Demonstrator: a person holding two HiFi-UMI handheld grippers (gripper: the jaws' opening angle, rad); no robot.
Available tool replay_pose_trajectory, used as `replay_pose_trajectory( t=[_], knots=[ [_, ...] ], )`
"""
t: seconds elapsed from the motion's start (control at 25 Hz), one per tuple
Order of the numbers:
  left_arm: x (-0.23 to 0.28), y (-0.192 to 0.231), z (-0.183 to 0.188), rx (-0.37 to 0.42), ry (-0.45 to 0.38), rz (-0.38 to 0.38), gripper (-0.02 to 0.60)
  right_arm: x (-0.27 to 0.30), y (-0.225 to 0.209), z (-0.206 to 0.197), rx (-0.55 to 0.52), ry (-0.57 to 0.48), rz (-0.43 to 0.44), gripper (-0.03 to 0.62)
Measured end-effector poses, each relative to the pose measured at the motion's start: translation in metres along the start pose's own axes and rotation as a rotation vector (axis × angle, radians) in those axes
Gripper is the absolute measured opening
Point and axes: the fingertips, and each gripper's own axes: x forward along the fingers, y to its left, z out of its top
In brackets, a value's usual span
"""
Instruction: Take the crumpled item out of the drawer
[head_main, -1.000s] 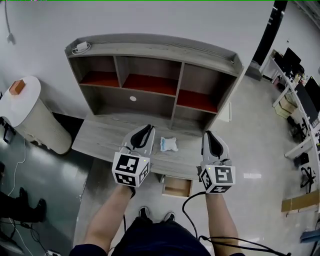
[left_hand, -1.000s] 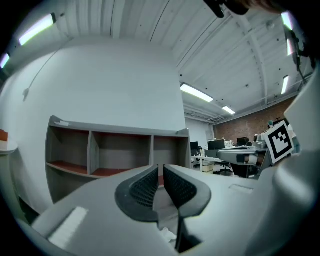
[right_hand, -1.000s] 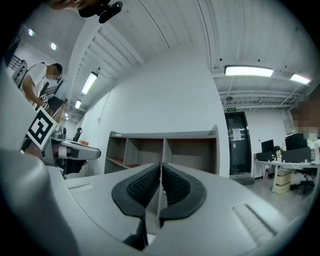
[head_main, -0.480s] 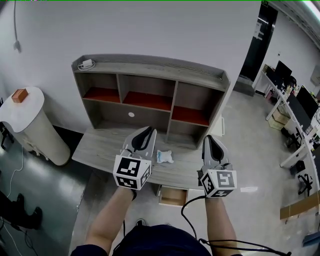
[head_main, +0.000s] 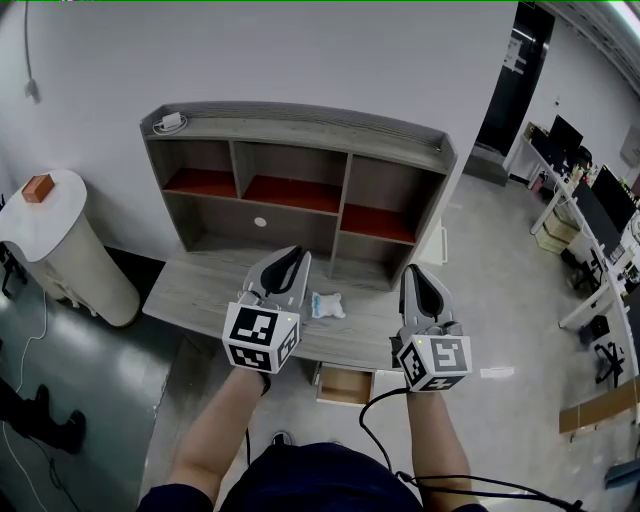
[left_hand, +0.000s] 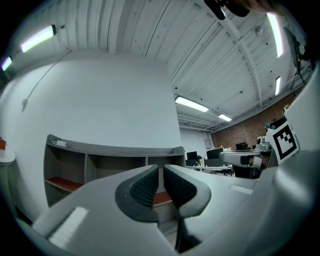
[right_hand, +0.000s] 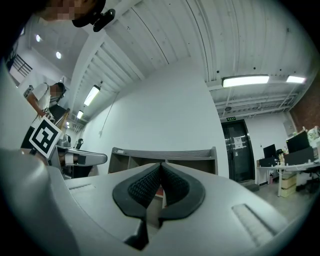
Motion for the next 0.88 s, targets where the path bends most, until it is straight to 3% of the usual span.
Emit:
replay_pose_trajectory(
  t=[0.88],
  knots=[
    [0.001, -0.011, -0.005, 0.001, 0.014, -0.002, 0.034, -0.005, -0.006, -0.001, 0.016, -0.005, 0.009, 0.008]
  ],
)
